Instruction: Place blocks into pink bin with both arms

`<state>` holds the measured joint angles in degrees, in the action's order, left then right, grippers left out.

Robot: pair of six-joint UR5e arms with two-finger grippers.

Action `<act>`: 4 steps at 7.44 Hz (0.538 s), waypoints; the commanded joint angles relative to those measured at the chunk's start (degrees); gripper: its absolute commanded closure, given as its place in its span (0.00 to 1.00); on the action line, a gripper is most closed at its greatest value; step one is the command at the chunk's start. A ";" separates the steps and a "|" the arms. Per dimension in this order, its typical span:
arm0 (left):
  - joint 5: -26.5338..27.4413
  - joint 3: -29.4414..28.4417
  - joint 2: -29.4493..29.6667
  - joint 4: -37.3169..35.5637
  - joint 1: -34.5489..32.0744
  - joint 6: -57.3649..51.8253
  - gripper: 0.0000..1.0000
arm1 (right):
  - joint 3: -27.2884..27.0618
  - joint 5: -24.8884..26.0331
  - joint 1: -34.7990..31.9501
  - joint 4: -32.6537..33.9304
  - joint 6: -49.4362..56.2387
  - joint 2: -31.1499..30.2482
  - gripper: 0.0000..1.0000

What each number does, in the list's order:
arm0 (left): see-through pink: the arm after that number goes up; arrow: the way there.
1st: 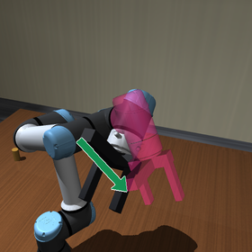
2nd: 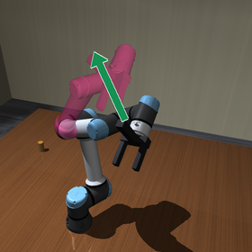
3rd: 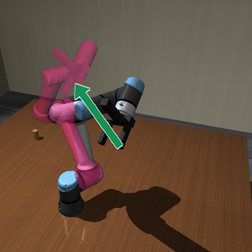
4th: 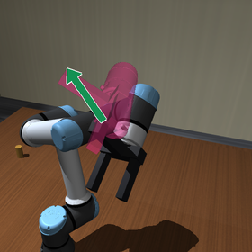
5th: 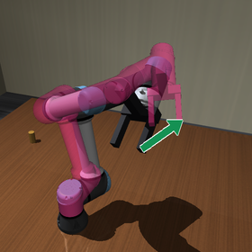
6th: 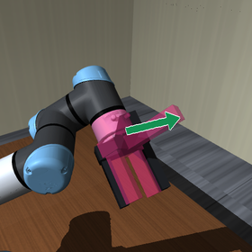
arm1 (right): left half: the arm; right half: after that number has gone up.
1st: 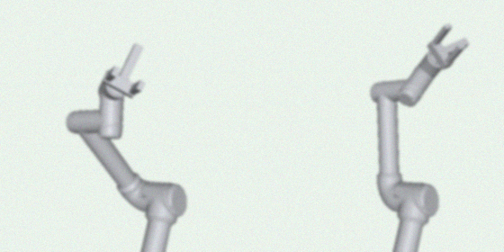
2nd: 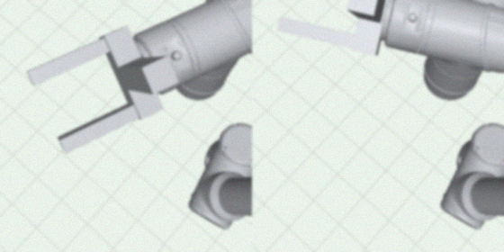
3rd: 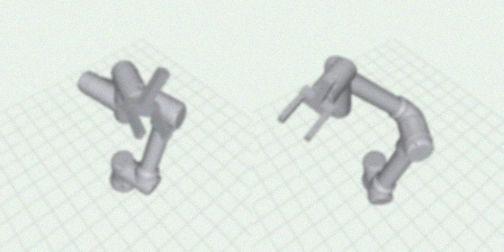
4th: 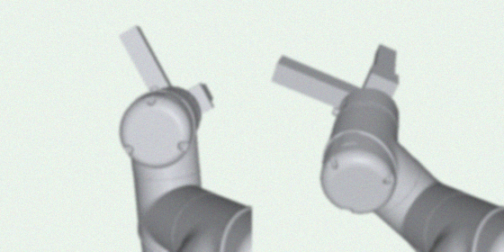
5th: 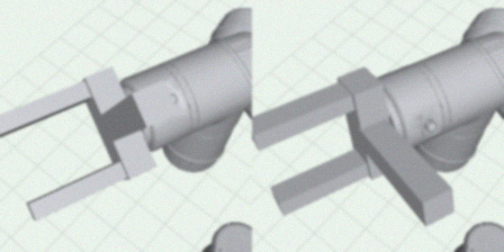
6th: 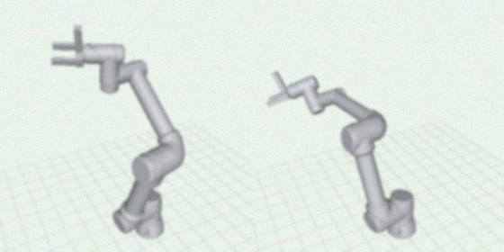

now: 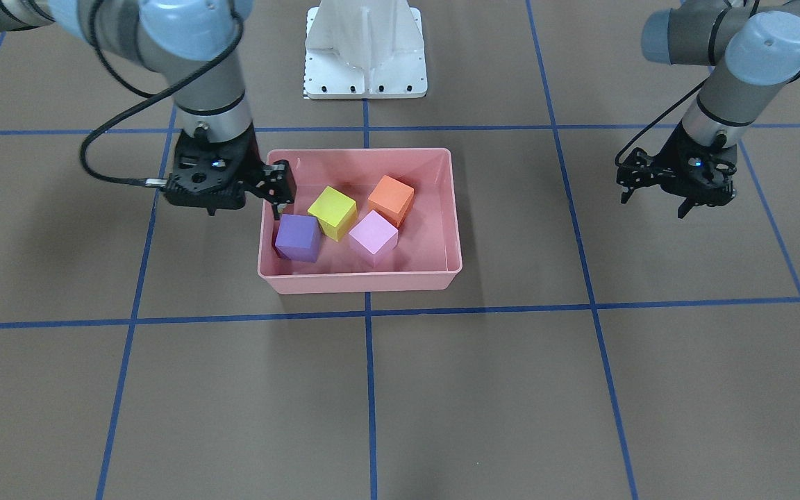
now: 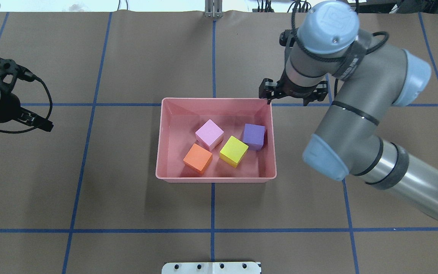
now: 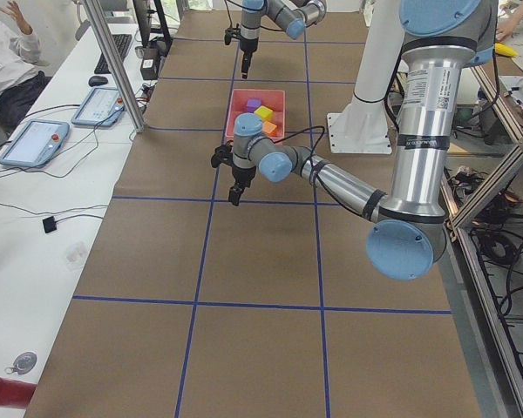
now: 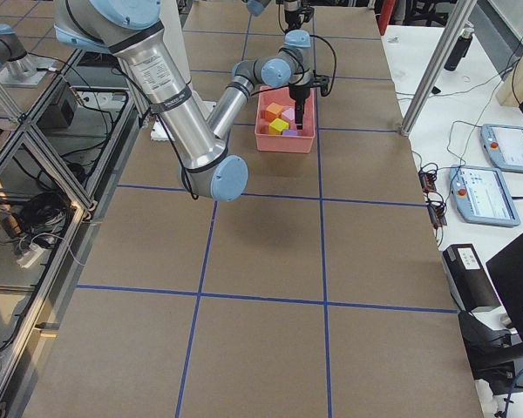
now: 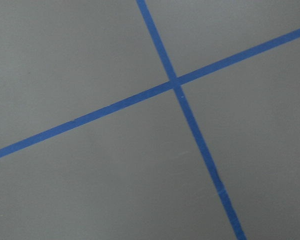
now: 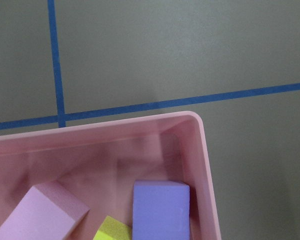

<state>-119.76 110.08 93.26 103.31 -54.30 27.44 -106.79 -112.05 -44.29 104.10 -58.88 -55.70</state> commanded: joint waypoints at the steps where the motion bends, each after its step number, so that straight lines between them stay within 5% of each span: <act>1: -11.23 -0.04 -4.46 -0.91 -12.08 -12.08 0.00 | -1.22 -8.50 -10.68 -0.04 17.85 -7.64 0.00; 4: -12.34 -0.39 -8.44 -11.41 -26.86 -33.61 0.00 | -1.14 -14.75 -23.08 0.05 38.86 -17.74 0.00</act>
<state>-131.59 109.75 85.86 97.92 -74.84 3.60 -107.91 -123.81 -61.85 104.11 -29.00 -68.79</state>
